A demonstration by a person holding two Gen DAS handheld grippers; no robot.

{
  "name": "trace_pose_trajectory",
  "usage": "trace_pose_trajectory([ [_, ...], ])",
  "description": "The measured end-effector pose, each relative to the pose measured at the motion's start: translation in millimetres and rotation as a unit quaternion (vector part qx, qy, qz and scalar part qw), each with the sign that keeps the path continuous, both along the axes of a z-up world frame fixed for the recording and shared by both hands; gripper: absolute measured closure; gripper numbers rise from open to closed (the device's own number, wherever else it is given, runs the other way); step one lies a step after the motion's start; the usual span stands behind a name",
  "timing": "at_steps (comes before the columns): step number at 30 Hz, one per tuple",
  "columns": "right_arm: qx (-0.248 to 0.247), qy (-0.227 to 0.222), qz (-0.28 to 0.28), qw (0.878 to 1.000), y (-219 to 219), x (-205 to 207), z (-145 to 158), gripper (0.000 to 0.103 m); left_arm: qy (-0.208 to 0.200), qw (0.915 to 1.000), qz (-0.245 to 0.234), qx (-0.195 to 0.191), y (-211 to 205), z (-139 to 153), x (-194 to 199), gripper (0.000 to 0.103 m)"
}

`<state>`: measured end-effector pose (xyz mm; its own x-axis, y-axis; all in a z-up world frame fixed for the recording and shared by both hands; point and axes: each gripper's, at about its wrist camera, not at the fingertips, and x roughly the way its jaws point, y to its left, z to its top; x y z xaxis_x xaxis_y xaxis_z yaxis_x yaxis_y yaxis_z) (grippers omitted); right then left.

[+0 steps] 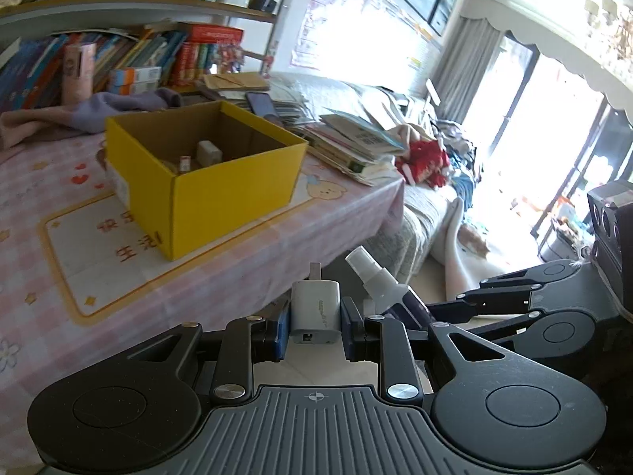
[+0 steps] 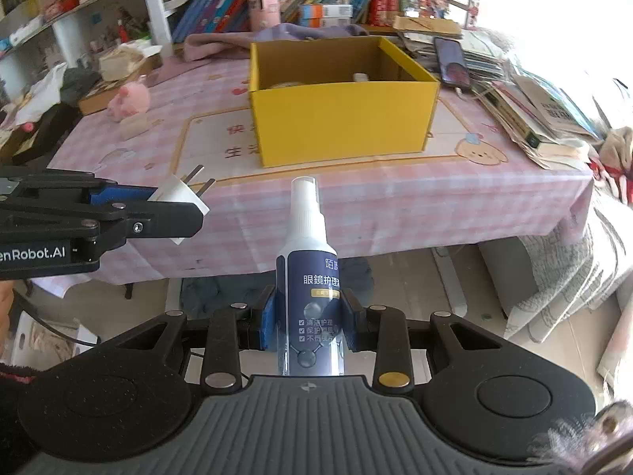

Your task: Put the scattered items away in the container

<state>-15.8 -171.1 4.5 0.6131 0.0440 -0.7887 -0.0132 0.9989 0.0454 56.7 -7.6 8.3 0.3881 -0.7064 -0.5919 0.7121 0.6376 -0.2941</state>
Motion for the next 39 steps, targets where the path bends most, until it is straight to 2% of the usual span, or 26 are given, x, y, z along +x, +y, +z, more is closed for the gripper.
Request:
trace_pose_trajectory([
  [8,0.004,0.005,-0.013,1.0,-16.5,6.8,-1.7,0.072,0.003,0.9999,-0.013,0.005,-19.8,-1.6,10.7,0.078],
  [17,0.012,0.003,-0.011,1.0,-31.1,26.4,-5.4,0.072,-0.006,0.9999,-0.006,0.011,-32.8,-0.3,29.3,0.078],
  [30,0.01,-0.03,0.03,0.999,-64.8,92.6,9.9,0.072,-0.064,0.9973,0.032,0.013,-65.1,22.3,76.9,0.078],
  [39,0.012,-0.064,0.086,0.994,-96.8,155.5,30.1,0.072,-0.08,0.9916,0.099,0.024,-91.0,33.9,122.4,0.078],
])
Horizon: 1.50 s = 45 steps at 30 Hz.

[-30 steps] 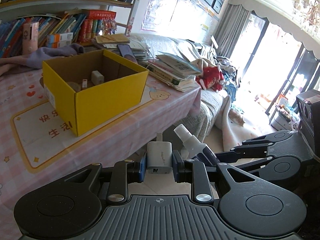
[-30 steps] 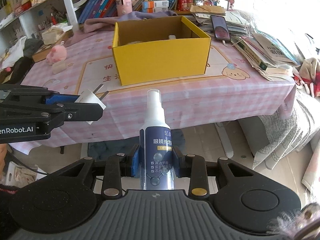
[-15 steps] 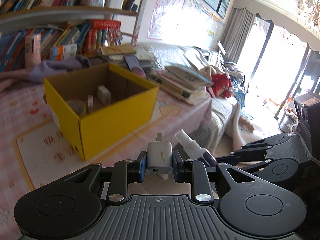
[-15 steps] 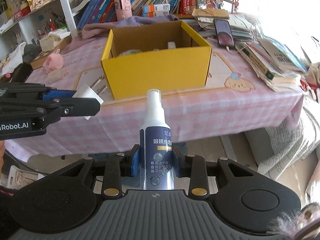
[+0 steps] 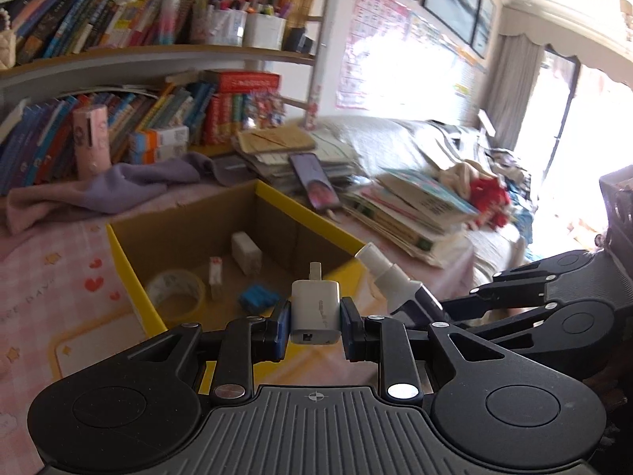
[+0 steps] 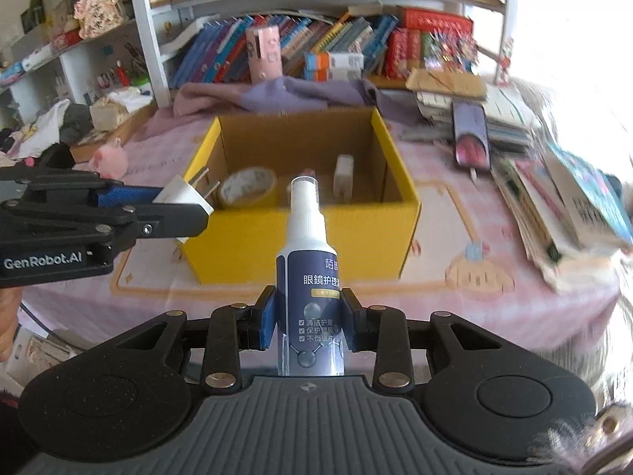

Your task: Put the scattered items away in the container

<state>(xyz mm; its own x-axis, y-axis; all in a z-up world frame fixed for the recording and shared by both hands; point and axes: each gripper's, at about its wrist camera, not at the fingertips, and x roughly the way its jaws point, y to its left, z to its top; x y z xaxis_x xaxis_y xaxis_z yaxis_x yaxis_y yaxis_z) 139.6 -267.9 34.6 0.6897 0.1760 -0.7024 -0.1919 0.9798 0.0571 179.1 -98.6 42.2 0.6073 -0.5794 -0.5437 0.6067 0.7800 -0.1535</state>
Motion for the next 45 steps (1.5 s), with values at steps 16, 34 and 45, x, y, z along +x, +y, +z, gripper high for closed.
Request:
trace_pose_trajectory([
  [16,0.019,-0.033,0.131,0.991,-35.3,125.2,8.7,0.072,-0.01,0.9923,0.112,0.053,-42.3,-4.0,79.3,0.078],
  [34,-0.073,0.086,0.308,0.945,-12.9,219.0,-54.8,0.072,0.167,0.9725,0.107,0.123,-42.4,-82.1,147.1,0.078],
  [45,-0.09,0.168,0.375,0.907,3.4,233.5,-73.0,0.072,0.207,0.9646,0.078,0.143,-48.6,-93.6,157.5,0.078],
])
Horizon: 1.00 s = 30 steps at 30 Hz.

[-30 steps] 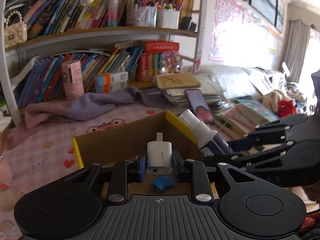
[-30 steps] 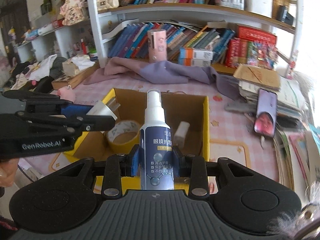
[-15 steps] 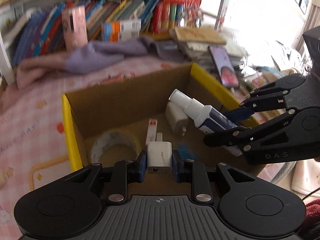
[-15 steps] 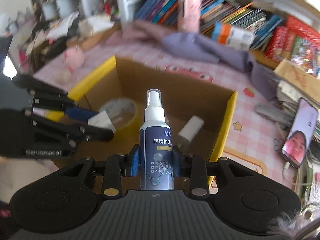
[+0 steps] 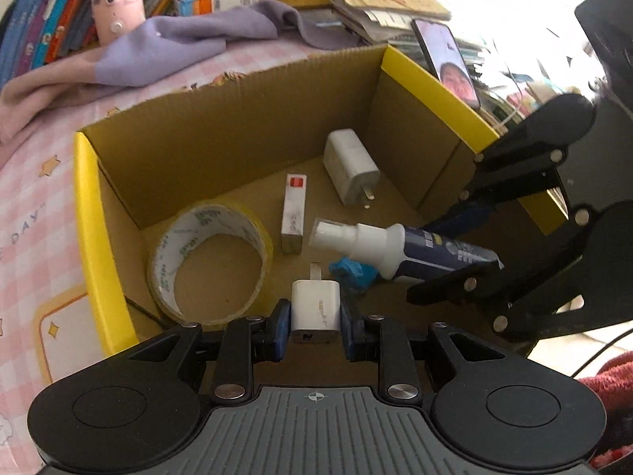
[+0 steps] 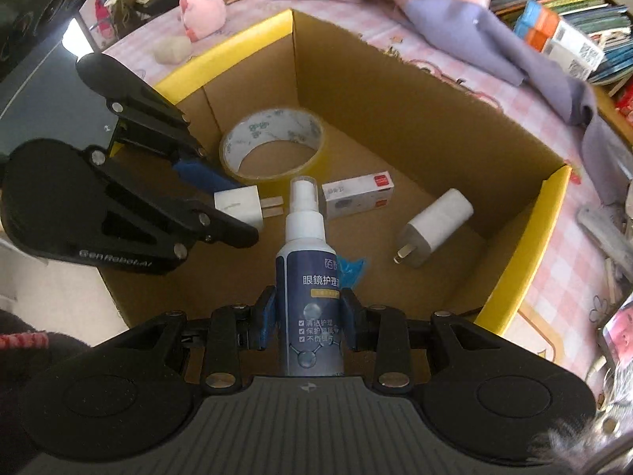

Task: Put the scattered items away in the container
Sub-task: 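Lower both tools into the yellow box and open both grippers, then withdraw both open grippers up out of the yellow box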

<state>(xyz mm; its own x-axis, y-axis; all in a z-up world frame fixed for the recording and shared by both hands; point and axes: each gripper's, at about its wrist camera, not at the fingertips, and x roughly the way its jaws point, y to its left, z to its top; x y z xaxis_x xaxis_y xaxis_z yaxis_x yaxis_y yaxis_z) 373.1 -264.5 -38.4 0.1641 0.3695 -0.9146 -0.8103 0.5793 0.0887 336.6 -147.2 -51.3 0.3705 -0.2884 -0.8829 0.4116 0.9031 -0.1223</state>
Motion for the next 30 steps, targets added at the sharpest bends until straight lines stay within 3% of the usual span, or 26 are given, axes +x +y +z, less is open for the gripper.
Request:
trace_pose_trajectory([
  [6,0.006,0.01,0.0,1.0,1.9,2.1,-3.7,0.072,0.005,1.0,0.001,0.003,-1.2,-1.7,1.0,0.078],
  [9,0.016,0.006,-0.006,1.0,0.7,1.1,-1.7,0.067,-0.003,0.9999,-0.008,0.01,-4.9,0.9,-3.3,0.068],
  [14,0.038,-0.04,-0.019,0.998,-6.4,-11.3,15.0,0.05,-0.049,0.9985,-0.001,0.026,-5.1,16.1,-14.6,0.049],
  [19,0.076,-0.083,-0.041,0.993,-19.0,-33.2,35.3,0.045,-0.086,0.996,0.018,0.009,-0.2,39.4,-30.8,0.034],
  [25,0.109,-0.122,-0.085,0.983,-35.0,-56.2,52.2,0.034,-0.148,0.9879,0.041,0.02,1.1,64.6,-56.1,0.018],
  [30,0.13,-0.15,-0.138,0.97,-46.1,-74.7,58.2,0.034,-0.18,0.9793,0.093,-0.003,12.3,76.3,-78.3,0.012],
])
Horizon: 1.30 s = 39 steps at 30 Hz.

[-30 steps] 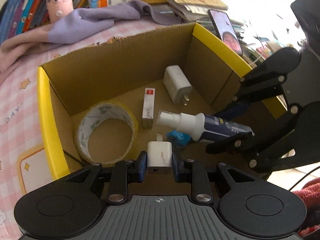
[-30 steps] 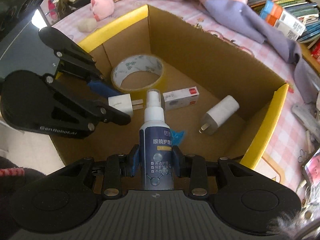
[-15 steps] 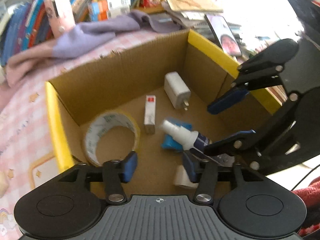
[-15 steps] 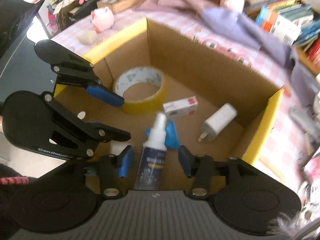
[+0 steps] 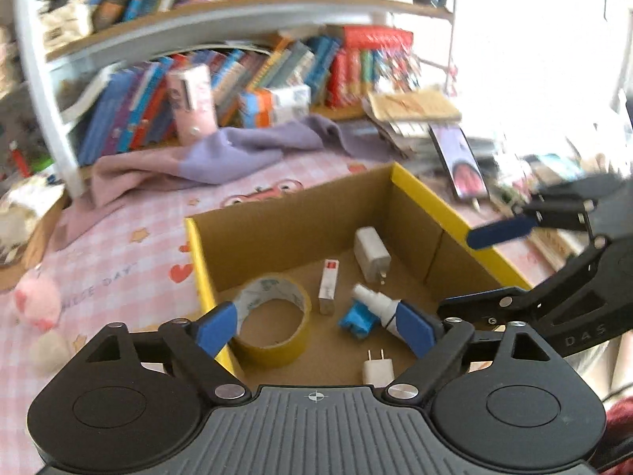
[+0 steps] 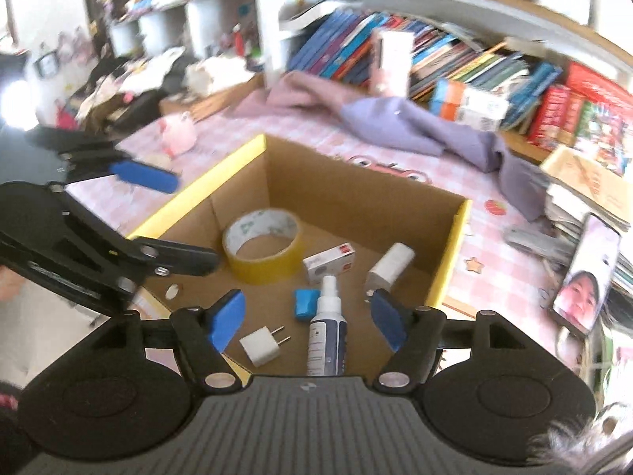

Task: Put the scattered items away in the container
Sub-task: 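Withdraw both open grippers up out of the yellow box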

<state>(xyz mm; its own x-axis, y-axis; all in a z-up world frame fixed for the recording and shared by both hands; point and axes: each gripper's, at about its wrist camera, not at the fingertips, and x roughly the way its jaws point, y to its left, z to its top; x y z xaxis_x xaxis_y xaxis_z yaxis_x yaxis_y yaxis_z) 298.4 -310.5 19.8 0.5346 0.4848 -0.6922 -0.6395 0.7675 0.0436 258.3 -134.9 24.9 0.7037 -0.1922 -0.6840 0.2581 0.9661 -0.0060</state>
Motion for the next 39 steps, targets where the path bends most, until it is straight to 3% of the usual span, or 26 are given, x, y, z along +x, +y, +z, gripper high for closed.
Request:
trace_pose_trajectory([
  [10,0.016,-0.07,-0.106,0.992,-11.4,-46.5,-5.4,0.03,-0.045,0.994,0.091,-0.04,21.7,-2.1,-44.5,0.01],
  [14,0.014,-0.07,-0.123,0.99,-10.8,-63.5,-10.6,0.027,-0.04,0.9919,0.111,-0.046,30.5,-9.0,-53.6,0.008],
  [31,-0.016,-0.038,-0.204,0.978,29.7,-129.2,-16.7,0.021,-0.027,0.9964,0.065,-0.047,64.5,-23.0,-100.7,0.007],
  [39,-0.028,-0.042,-0.21,0.976,70.4,-172.2,-16.9,0.021,-0.021,0.9975,0.051,-0.043,97.1,-21.9,-134.6,0.007],
])
